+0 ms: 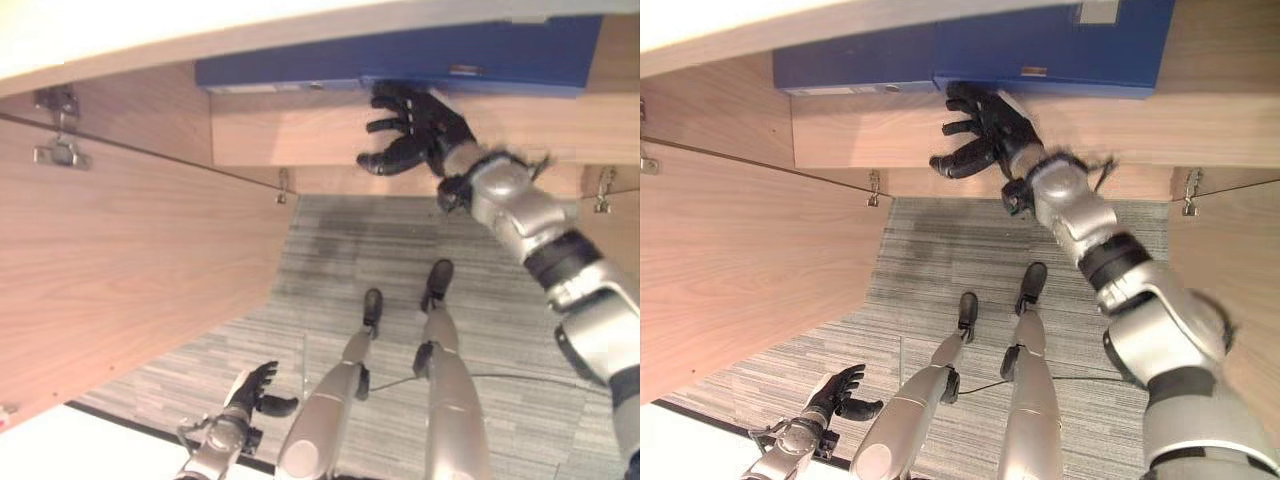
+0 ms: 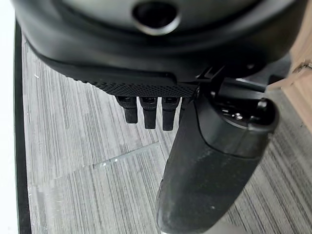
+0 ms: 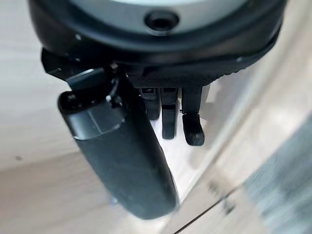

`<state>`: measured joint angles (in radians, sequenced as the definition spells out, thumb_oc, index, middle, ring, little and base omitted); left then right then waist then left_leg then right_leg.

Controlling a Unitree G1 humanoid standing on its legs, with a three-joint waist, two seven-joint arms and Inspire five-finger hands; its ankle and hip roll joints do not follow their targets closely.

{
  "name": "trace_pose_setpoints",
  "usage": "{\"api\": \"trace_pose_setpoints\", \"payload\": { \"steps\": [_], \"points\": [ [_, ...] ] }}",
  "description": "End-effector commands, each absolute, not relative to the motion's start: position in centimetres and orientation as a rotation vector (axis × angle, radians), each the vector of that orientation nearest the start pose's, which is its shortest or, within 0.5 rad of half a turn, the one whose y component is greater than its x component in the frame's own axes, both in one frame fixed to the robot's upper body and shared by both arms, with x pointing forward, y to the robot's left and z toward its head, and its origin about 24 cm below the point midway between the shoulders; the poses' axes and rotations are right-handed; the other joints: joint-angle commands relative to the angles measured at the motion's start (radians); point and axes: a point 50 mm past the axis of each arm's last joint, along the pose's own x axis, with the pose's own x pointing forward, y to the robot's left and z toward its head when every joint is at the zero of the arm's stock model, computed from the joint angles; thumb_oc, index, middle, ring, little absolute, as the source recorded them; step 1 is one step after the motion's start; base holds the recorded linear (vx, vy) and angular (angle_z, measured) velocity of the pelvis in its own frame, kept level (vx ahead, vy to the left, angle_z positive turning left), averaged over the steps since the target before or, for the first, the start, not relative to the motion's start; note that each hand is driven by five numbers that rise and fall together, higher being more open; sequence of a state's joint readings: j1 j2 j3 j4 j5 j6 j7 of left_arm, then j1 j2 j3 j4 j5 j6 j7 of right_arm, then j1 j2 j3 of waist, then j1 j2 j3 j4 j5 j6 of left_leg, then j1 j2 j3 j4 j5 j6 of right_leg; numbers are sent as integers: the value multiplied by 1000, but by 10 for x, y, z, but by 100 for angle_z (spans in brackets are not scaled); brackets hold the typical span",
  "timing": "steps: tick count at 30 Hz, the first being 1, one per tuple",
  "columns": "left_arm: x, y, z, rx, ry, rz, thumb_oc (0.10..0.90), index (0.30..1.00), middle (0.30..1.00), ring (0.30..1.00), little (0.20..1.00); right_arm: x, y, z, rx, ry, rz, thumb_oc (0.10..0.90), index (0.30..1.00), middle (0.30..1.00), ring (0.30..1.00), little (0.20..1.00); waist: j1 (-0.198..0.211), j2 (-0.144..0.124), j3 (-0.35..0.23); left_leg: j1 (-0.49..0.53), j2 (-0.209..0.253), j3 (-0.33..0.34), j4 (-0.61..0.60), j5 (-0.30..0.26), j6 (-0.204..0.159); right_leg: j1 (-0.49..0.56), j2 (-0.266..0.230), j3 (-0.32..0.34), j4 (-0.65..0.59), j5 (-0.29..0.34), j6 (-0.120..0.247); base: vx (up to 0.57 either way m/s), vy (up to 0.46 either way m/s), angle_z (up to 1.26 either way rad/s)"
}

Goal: Put the empty folder in the office cabinet

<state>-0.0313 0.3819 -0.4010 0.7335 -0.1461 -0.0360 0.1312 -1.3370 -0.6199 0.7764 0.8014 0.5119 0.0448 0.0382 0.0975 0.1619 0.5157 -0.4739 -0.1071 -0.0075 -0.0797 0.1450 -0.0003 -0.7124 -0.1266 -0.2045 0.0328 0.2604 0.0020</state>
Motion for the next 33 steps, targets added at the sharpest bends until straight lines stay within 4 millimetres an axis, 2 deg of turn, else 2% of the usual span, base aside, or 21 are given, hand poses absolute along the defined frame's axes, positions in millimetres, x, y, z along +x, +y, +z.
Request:
{"api": "trace_pose_setpoints", "payload": {
  "steps": [1,2,4,6,10,11,13,15,21,24,28,29,30,33],
  "points": [
    [150,251,-111,505,818,11,800,900,900,900,900,411,-242,317,-1021,-137,-297,800,900,900,900,900,3,27,4,20,51,14,-1,-86,-41,27,-30,54,67,-129,103,10,6,7],
    [150,251,-110,499,810,15,800,900,900,900,900,409,-247,331,-1082,-136,-352,800,900,900,900,900,4,26,4,21,50,12,-2,-84,-42,30,-28,55,64,-126,105,11,9,7],
    [150,251,-110,499,809,11,800,900,900,900,900,408,-249,334,-1099,-134,-372,800,900,900,900,900,4,27,4,22,49,11,-3,-84,-42,30,-29,54,62,-125,105,4,13,7],
    [152,248,-109,497,798,-1,800,900,900,900,900,405,-260,342,-1163,-102,-441,800,900,900,900,900,11,29,4,18,47,9,-4,-82,-41,32,-27,53,49,-117,108,-3,9,3],
    [158,245,-106,496,776,-22,800,900,900,900,900,402,-272,342,-1233,-36,-472,800,900,900,900,900,19,35,4,13,44,5,-5,-78,-40,35,-28,50,37,-110,110,-6,2,1],
    [162,243,-101,497,748,-46,800,900,900,900,900,399,-281,341,-1327,30,-497,800,900,900,900,900,23,40,4,11,39,1,-8,-74,-40,40,-30,46,30,-104,113,-18,14,4],
    [162,243,-101,497,748,-46,800,900,900,900,900,399,-281,341,-1327,30,-497,800,900,900,900,900,22,40,4,11,39,1,-8,-74,-40,40,-30,46,30,-104,113,0,0,0],
    [165,239,-101,471,740,-41,800,900,900,900,900,393,-297,339,-1408,91,-570,800,900,900,900,900,26,45,4,10,36,0,-8,-72,-40,43,-29,47,23,-101,114,-9,29,7],
    [170,235,-97,453,716,-56,800,900,900,900,900,391,-307,330,-1551,163,-584,800,900,900,900,900,24,40,4,17,32,1,-5,-75,-39,58,-27,50,10,-95,118,-13,29,12],
    [172,235,-97,447,716,-62,800,900,900,900,900,395,-301,319,-1603,174,-532,800,900,900,900,900,15,22,4,29,27,9,14,-90,-36,83,-27,52,0,-93,121,-31,40,3],
    [176,239,-95,441,716,-57,800,900,900,900,900,406,-284,288,-1613,206,-401,800,900,900,900,900,5,-9,4,43,11,22,100,-145,-23,145,-42,55,-5,-91,123,-48,68,-1],
    [173,247,-96,455,741,-51,800,900,900,900,900,413,-270,267,-1601,227,-304,800,900,900,900,900,3,-26,-13,57,1,32,152,-183,-15,194,-53,58,-17,-87,130,-21,101,-11],
    [171,251,-97,464,755,-47,800,900,900,900,900,415,-265,262,-1607,231,-276,800,900,900,900,900,3,-33,-25,61,-2,36,162,-191,-12,206,-56,57,-28,-79,133,-5,114,-9],
    [161,269,-102,500,820,-8,800,900,900,900,900,425,-228,241,-1617,188,-153,800,900,900,900,900,2,-66,-74,101,-1,59,185,-221,-2,258,-48,61,-79,-59,143,18,87,-79]
  ]
}}
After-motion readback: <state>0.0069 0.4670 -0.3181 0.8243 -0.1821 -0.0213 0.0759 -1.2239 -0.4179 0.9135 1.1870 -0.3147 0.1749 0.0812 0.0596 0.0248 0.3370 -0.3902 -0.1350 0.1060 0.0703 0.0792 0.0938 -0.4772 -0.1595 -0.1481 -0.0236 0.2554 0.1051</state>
